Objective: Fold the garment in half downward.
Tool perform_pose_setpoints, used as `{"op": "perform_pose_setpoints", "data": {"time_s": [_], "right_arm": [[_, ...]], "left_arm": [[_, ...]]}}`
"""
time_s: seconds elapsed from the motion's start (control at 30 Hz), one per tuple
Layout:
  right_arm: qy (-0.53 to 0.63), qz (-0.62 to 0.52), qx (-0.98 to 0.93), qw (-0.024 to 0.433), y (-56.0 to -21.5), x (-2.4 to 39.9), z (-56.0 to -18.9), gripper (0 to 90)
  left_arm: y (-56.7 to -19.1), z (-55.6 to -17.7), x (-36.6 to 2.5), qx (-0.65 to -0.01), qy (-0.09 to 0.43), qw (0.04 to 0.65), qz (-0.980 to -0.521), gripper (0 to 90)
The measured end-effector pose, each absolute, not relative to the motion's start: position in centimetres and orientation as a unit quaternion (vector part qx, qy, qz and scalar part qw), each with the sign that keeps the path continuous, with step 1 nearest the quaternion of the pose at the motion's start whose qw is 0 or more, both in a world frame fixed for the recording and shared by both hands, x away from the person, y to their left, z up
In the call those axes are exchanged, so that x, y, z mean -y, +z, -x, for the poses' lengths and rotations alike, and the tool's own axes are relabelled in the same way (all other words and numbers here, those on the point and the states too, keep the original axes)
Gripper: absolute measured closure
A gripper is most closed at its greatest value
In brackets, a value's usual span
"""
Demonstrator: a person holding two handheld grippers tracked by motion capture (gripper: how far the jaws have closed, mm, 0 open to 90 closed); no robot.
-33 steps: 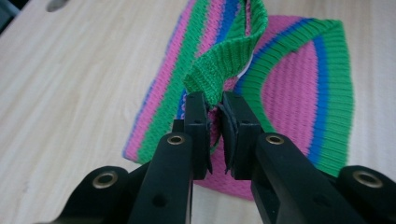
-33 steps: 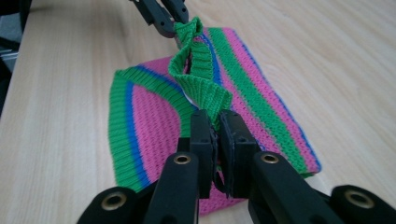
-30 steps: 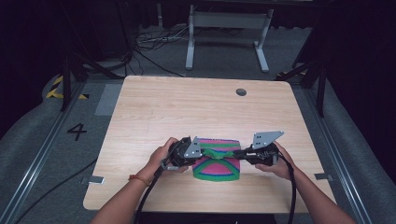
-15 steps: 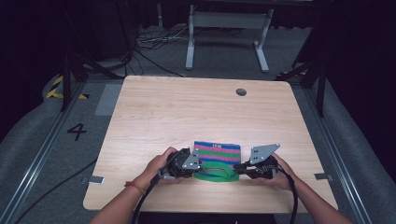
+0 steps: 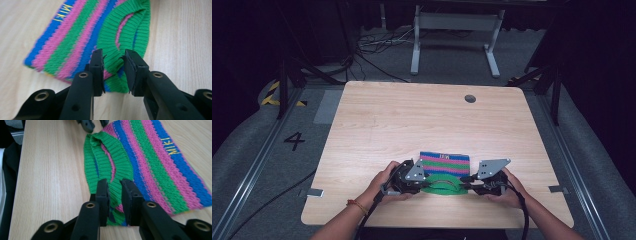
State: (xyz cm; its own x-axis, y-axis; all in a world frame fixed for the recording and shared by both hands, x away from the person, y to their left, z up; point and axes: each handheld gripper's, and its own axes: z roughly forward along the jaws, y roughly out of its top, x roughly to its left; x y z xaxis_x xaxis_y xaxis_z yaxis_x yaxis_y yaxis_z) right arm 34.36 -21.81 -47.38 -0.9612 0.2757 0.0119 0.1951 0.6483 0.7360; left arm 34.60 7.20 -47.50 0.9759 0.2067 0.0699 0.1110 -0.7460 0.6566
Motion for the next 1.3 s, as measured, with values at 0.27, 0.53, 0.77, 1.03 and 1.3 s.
{"op": "perform_pose_setpoints", "data": {"time_s": [0.27,0.53,0.77,1.03,1.3], "right_arm": [[0.379,-0.131,-0.915,0.049,-48.8,20.8,-34.2,71.2],[0.375,-0.144,-0.913,0.076,-49.0,20.8,-34.6,85.5],[0.398,-0.134,-0.905,0.071,-47.5,21.4,-34.2,86.0],[0.375,-0.118,-0.917,0.065,-48.0,21.5,-33.2,82.8],[0.38,-0.136,-0.913,0.063,-49.3,21.6,-33.7,81.5]], "left_arm": [[-48.6,-34.3,-6.6,-0.082,0.089,0.33,-0.936,72.5],[-48.5,-35.1,-6.6,-0.089,0.1,0.325,-0.936,85.0],[-47.4,-34.3,-6.9,-0.081,0.106,0.338,-0.932,85.9],[-48.6,-33.2,-6.9,-0.083,0.094,0.32,-0.939,79.8],[-49.4,-34.2,-7.8,-0.122,0.083,0.349,-0.925,74.9]]}}
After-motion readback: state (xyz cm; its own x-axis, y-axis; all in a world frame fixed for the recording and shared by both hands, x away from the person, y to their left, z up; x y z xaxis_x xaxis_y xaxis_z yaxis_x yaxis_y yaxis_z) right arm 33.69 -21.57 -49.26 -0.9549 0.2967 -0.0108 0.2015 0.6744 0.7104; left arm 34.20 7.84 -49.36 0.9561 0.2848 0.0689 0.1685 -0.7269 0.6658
